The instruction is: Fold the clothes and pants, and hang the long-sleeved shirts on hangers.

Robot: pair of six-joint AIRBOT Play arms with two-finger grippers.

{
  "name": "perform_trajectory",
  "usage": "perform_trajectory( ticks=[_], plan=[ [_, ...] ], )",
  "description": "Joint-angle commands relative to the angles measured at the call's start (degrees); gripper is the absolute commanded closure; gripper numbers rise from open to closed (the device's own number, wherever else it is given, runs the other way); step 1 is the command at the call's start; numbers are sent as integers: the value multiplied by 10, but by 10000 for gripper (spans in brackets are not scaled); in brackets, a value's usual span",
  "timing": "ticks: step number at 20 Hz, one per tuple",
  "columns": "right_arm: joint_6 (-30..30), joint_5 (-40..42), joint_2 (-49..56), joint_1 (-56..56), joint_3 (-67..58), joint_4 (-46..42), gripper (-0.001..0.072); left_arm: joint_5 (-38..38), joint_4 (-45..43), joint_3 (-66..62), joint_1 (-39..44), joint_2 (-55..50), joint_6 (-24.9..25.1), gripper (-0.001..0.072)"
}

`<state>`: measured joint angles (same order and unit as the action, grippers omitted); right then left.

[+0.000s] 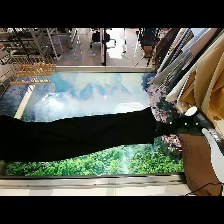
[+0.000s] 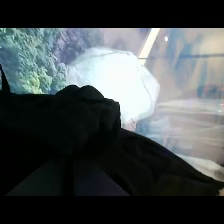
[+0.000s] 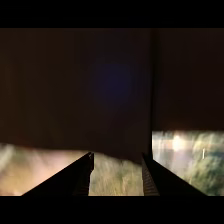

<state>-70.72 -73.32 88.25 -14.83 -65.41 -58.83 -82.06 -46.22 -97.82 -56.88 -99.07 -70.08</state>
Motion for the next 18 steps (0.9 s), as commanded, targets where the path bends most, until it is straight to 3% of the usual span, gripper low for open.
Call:
perform_trajectory(
  ticks=[1, 4, 10, 11, 12, 13, 16, 18],
  plan=[
    [57, 19, -5, -1, 79, 3, 364, -27, 1, 0, 1, -2, -1, 695],
    [59, 80, 2, -1, 82, 0, 363, -30, 4, 0, 1, -2, 0, 696],
    [96, 81, 2, 6, 82, 5, 365, -30, 4, 0, 1, -2, 0, 695],
    [105, 75, 2, 14, 82, 8, 395, -30, 4, 0, 1, -2, 0, 695],
    [111, 68, 2, 27, 82, 7, 514, -31, 4, 0, 1, -2, -1, 695],
    [116, 63, 2, 40, 82, 7, 683, -34, 5, 0, 1, -2, -2, 695],
    [84, 50, -9, 53, 79, 7, 702, -42, 68, 0, -1, 7, -35, 697],
    [68, 39, -52, 52, 62, 8, 703, -24, 160, 0, -2, 31, -43, 697]
  ],
)
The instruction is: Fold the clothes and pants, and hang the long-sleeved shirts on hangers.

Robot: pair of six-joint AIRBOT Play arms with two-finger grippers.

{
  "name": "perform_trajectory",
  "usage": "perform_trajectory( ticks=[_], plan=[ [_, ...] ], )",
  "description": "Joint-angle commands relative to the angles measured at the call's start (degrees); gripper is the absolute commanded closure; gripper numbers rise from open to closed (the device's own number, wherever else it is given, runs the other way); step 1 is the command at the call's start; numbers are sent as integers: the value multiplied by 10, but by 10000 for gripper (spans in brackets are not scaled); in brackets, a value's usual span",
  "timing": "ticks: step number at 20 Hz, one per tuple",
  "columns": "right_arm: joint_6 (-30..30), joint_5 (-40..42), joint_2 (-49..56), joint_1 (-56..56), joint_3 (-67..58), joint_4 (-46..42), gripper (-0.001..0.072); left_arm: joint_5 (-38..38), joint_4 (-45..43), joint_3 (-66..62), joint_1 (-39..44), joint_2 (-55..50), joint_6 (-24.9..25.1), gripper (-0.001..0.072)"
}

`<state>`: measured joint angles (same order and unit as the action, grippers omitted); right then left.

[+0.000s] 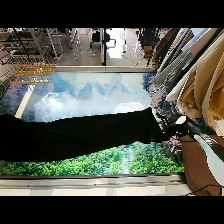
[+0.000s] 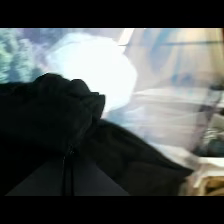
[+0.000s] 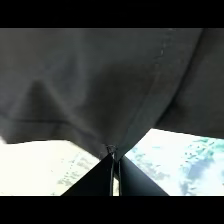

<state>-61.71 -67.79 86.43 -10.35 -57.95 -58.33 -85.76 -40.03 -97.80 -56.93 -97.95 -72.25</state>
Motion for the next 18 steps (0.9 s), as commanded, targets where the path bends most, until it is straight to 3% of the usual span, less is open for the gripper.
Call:
perform_trajectory(
  ticks=[1, 5, 10, 14, 18],
  plan=[
    [-24, -23, -66, 7, -30, 3, 703, 31, 160, -1, -3, 40, -21, 697],
    [-92, -9, -229, 7, -163, -27, 702, 129, 450, -1, -21, 149, -19, 697],
    [-249, 133, -412, 7, -348, -199, 703, 268, 799, -1, -114, 290, 43, 697],
    [-263, 163, -481, 7, -449, -264, 703, 296, 918, -1, -235, 350, 41, 697],
    [-262, 154, -496, 7, -502, -296, 703, 283, 904, 0, -300, 353, 41, 697]
  ],
)
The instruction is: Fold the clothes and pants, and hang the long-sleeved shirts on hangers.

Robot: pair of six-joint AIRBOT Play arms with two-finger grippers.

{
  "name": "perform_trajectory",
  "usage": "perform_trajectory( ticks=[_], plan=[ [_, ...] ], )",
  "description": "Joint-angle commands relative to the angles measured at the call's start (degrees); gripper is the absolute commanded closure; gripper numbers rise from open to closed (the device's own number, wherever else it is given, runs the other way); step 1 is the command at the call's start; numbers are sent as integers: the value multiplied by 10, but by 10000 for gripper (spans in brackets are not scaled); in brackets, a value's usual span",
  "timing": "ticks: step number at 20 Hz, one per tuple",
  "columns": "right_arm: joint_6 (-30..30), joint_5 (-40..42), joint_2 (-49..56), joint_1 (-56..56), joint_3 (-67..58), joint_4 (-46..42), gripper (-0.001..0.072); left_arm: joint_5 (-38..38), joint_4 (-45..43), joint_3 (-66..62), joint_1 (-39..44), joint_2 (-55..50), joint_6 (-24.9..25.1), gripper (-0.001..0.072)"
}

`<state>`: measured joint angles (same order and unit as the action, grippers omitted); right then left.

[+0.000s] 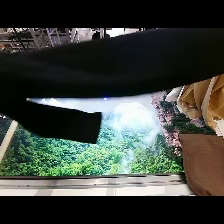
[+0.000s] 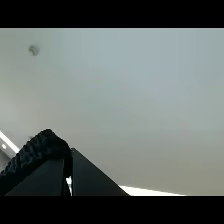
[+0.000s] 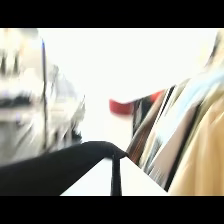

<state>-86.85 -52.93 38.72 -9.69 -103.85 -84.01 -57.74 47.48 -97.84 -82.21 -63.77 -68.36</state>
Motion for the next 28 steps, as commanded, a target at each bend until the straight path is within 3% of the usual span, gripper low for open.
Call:
perform_trajectory(
  ticks=[1, 3, 6, 8, 11, 14, 19, 22, 25, 28],
  plan=[
    [-10, -10, -18, 0, -43, -39, 703, -8, 7, 0, -48, 7, 3, 697],
    [-9, -82, -5, 0, -40, -39, 703, -49, -105, 0, -45, -4, 3, 696],
    [-9, -173, 17, 0, 9, -43, 703, -106, -391, 0, -16, -9, 2, 696],
    [-10, -216, 19, 0, 71, -43, 703, -125, -558, 0, 24, -9, -29, 696],
    [-10, -247, 17, 1, 196, -27, 703, -173, -722, 0, 73, -9, -32, 697],
    [-10, -222, 18, 1, 316, -30, 703, -215, -868, 1, 90, -10, -25, 696],
    [-25, -73, 50, 1, 445, 5, 704, -214, -870, 1, 122, -62, -25, 696],
    [-21, 24, 158, 1, 456, 47, 704, -200, -872, 1, 200, -135, -25, 697],
    [-21, 181, 310, 1, 449, 52, 704, -75, -873, 0, 288, -245, -30, 698],
    [-21, 236, 476, 1, 346, 98, 704, 94, -820, 0, 354, -344, -60, 699]
  ],
)
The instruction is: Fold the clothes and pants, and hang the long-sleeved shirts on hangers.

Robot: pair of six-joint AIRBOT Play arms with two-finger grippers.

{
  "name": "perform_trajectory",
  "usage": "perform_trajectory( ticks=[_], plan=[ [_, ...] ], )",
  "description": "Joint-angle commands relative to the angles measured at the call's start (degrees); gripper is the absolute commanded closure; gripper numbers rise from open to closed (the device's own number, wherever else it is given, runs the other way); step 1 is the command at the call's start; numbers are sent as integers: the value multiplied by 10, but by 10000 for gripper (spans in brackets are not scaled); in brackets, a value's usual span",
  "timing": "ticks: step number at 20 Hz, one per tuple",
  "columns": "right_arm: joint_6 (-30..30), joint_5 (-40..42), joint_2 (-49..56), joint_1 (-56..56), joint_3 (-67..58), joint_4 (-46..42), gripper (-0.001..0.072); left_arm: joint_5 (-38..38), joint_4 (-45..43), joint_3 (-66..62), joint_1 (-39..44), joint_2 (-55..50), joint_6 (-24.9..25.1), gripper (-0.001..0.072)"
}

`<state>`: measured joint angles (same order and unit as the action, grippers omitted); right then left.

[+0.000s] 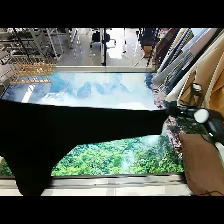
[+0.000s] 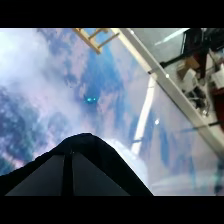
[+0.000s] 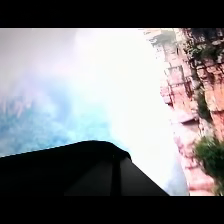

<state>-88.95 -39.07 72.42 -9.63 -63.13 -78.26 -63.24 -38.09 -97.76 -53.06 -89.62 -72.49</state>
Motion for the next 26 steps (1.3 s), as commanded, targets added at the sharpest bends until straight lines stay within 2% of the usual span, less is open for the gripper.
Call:
perform_trajectory(
  ticks=[1, 3, 4, 5, 6, 7, 9, 11, 13, 15, 16, 18, 20, 21, 26],
  plan=[
    [0, 97, 185, 0, -111, 51, 704, 191, 57, -1, 79, -111, -19, 699],
    [0, 82, 262, 0, -214, 72, 701, 249, 53, -1, 108, -146, -4, 691],
    [0, 67, 287, 1, -255, 85, 638, 256, 53, -1, 116, -156, 12, 542],
    [0, 43, 298, 1, -282, 97, 473, 250, 51, -1, 117, -162, 14, 219],
    [2, 8, 297, 1, -297, 98, 280, 234, 51, -1, 113, -160, 14, 50],
    [24, -38, 290, 0, -307, 100, 246, 197, 51, -1, 101, -154, 14, 49],
    [80, -125, 270, 0, -308, 100, 246, 90, 2, -1, 60, -134, 14, 54],
    [127, -222, 242, 0, -301, 124, 272, -39, -110, -1, 13, -113, 2, 234],
    [185, -291, 210, 1, -273, 195, 310, -138, -220, 0, -28, -104, -33, 261],
    [238, -359, 175, 10, -231, 317, 325, -180, -282, 7, -58, -104, -34, 261],
    [239, -393, 160, 25, -211, 357, 328, -179, -292, 18, -68, -104, -33, 261],
    [202, -429, 140, 78, -178, 369, 330, -145, -273, 54, -78, -104, -33, 261],
    [145, -422, 138, 150, -151, 356, 331, -105, -238, 97, -75, -109, -31, 260],
    [127, -392, 138, 191, -133, 353, 331, -91, -219, 112, -72, -114, -28, 260],
    [27, -171, 170, 365, -59, 345, 360, -78, -116, 122, -61, -166, -16, 260]
  ],
)
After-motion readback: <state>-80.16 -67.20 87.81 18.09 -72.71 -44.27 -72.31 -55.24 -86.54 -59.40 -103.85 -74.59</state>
